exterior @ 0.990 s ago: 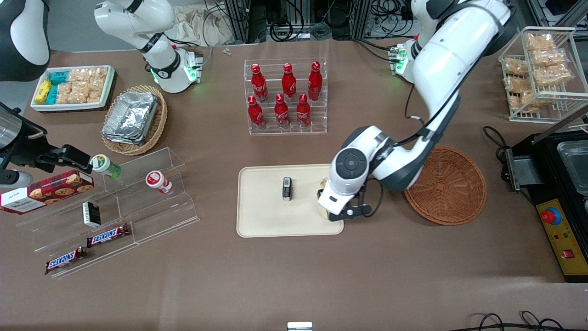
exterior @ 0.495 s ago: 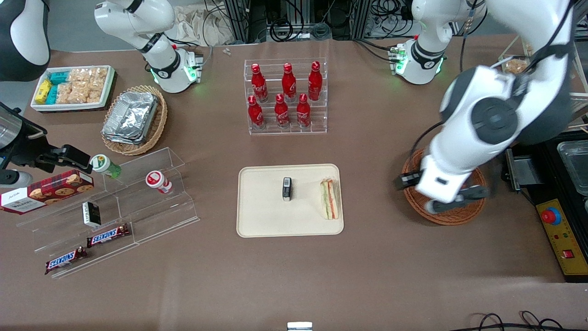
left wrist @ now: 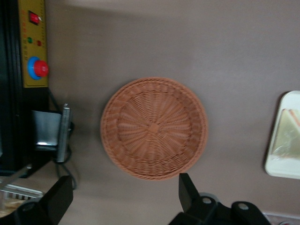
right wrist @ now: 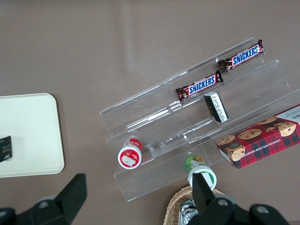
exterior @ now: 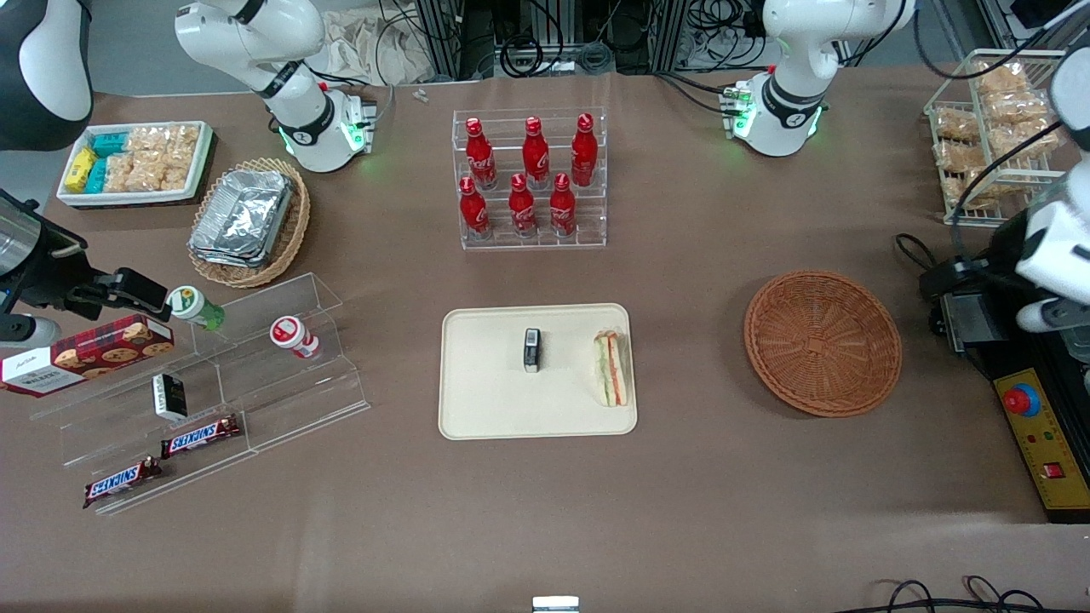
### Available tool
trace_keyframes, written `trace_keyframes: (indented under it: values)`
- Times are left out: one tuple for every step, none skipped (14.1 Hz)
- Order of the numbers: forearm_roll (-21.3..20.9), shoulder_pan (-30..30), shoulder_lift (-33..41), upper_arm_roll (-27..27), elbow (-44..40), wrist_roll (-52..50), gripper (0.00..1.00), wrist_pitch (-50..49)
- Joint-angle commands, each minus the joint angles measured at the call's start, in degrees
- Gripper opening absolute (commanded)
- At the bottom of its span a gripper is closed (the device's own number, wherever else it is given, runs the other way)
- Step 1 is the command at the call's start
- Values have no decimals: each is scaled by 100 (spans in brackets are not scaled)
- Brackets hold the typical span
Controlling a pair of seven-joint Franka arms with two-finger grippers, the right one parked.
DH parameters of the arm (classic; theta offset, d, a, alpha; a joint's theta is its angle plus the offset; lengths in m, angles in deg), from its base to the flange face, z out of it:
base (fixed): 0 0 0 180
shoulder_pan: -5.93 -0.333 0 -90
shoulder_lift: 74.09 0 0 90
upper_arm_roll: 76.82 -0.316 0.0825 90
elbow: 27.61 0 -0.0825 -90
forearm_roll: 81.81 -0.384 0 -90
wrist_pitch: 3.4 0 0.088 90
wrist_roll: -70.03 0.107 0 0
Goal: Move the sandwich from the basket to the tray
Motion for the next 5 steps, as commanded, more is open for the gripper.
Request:
trace_keyframes:
  values:
    - [-13,74,-121,-137,26,550,100,186]
    - [-31,83,-314,-137,-245,568,100,125]
    - [-92,83,-473,-120,-431,664,100,116]
    - [-110,92,-535,-93,-502,847,100,116]
    - [-49,118,-579,-84,-512,875,100,116]
